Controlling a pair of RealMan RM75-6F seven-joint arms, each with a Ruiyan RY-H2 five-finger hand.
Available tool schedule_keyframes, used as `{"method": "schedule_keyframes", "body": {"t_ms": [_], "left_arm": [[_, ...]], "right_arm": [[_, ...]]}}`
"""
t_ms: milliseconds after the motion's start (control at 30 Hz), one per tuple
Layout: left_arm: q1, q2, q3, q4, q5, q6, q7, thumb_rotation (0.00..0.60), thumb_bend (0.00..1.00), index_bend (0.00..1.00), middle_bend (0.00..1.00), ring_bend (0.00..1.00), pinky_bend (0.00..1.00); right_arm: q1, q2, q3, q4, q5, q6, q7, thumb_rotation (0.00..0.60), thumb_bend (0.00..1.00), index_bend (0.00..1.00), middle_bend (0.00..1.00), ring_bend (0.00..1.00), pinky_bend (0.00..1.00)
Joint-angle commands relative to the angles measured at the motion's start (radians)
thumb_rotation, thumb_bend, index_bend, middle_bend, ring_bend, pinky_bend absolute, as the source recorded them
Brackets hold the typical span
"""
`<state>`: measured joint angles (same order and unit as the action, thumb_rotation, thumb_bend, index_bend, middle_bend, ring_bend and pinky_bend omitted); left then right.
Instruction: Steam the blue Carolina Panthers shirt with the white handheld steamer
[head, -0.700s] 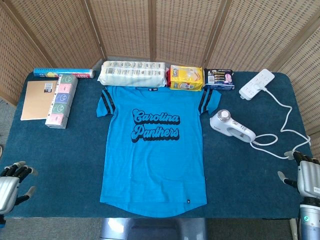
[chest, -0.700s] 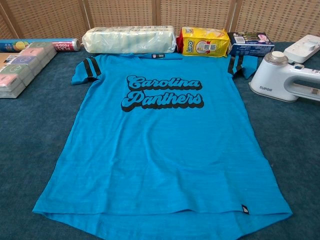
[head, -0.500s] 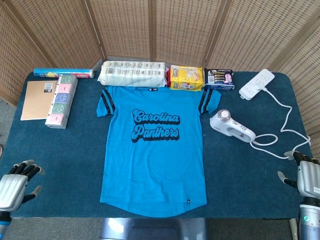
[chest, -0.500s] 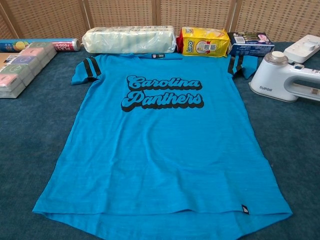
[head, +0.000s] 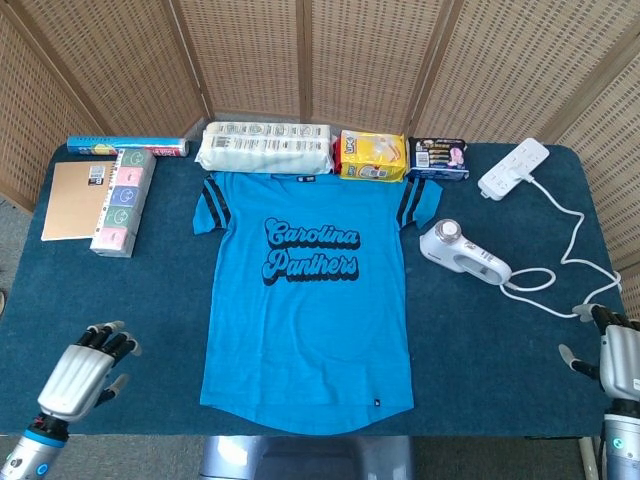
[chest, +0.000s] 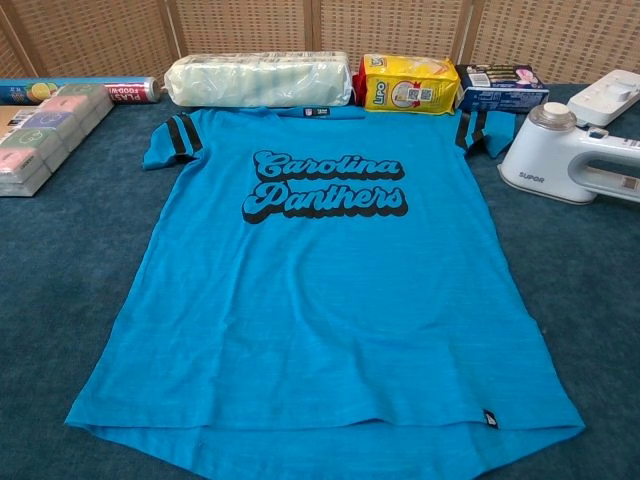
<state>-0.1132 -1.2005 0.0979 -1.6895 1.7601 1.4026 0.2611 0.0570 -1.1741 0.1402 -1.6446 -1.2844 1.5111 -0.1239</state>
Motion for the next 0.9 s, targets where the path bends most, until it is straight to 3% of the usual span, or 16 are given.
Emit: {"method": "schedule_keyframes", "body": {"t_ms": [33,433,633,900], "left_arm": [[-0.017,-0.032,0.018,-0.012,0.027,-0.036,0.043,0.6,0.24,0.41,0.38,0.21,0.23],[-0.032,-0.153,0.025,0.051,0.032,-0.112,0.238,0.6,0.2,0.29,0.26,0.13,0.2],[-0.045,-0.195,0.032,0.083,0.021,-0.147,0.249,0.6,0.2,0.23,0.21,0.1,0.18],[-0.059,-0.236,0.041,0.12,0.034,-0.162,0.274,0.6,0.2,0.23,0.21,0.1,0.18]], "right_arm": [[-0.004,0.003,0.0,-0.005,0.0,0.001,0.006,0.6,0.23,0.37,0.43,0.42,0.35],[-0.017,0.004,-0.002,-0.001,-0.004,0.001,0.017,0.6,0.23,0.37,0.43,0.42,0.35],[-0.023,0.004,-0.001,0.003,-0.003,0.002,0.024,0.6,0.23,0.37,0.43,0.42,0.35],[-0.031,0.008,0.001,0.008,0.001,0.001,0.039,0.6,0.23,0.37,0.43,0.42,0.35]]}}
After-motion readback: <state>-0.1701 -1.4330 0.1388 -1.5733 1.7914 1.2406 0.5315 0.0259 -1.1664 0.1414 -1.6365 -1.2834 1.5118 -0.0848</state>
